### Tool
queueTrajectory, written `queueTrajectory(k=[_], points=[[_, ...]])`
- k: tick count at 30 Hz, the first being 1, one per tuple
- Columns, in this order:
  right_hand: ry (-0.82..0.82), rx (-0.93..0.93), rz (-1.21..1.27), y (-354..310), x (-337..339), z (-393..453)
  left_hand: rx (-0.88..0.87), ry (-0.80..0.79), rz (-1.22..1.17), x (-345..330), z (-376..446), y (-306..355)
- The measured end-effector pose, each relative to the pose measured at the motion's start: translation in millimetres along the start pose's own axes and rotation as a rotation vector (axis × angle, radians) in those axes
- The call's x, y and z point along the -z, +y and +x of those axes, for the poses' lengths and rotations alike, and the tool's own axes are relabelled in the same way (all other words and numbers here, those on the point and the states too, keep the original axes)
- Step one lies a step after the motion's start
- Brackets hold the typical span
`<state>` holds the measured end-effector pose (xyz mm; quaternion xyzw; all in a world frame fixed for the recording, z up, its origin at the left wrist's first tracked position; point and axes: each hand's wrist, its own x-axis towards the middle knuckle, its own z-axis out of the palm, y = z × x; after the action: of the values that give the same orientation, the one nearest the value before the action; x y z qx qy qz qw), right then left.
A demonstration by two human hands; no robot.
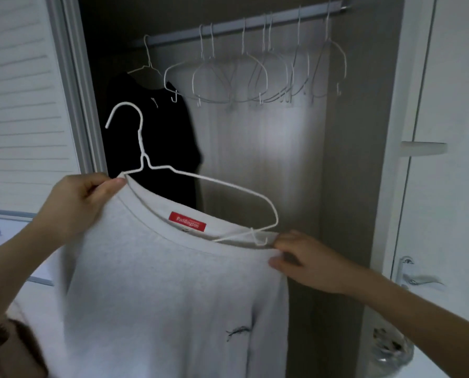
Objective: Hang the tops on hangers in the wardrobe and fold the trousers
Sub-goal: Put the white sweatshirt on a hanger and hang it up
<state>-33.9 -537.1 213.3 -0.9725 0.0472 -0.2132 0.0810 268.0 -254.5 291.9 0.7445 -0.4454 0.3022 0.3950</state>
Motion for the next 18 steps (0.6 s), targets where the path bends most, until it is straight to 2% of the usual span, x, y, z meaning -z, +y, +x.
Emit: queueTrajectory(k=[6,8,11,16,18], points=[[0.146,0.079,0.092,-10,32,10,0.004,0.002,0.124,12,-7,-13],[0.139,0.126,0.11,-16,38,11,0.007,0.055,0.117,14,-7,-12],[0.104,0.183,-0.014,-20,48,11,0.016,0.074,0.103,13,-8,-8],[0.144,0.103,-0.157,-12,66,7,-0.014,-0.003,0.159,11,-18,3],[0.185,0.087,-0.102,-13,67,8,-0.065,-0.036,0.177,8,-22,13]])
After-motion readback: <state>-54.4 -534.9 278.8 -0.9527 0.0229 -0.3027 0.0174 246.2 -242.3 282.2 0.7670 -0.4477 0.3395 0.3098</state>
